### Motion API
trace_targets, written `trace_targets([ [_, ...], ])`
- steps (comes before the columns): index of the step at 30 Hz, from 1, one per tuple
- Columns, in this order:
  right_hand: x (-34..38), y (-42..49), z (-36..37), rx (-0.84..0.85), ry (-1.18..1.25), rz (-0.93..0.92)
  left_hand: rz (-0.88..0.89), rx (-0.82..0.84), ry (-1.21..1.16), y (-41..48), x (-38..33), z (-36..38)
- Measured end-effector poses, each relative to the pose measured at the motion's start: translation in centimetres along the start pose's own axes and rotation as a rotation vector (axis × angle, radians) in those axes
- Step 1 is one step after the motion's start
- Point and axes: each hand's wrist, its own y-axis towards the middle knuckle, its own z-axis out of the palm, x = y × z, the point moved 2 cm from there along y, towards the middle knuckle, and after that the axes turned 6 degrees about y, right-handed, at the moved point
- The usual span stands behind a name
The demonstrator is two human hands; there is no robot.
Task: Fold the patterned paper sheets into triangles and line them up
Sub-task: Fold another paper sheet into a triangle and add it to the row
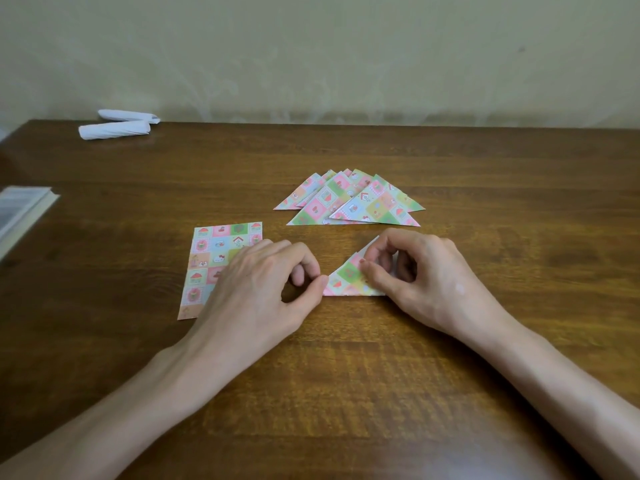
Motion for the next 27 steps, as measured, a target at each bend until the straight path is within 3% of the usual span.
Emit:
trace_targets([
  [4,0.0,0.0,0.1,-0.009,-0.011,0.004,0.134,0.002,-0.048,0.1,-0.4,-0.1],
  [11,0.0,-0.3,0.0,-0.043,0.043,-0.027,0.393,0.047,0.127,-0.4,0.3,-0.6],
  [27,0.5,-1.2,-0.3,-0.082,-0.079,-0.140,0.467,0.086,0.135,-0.7,1.3,-1.7],
])
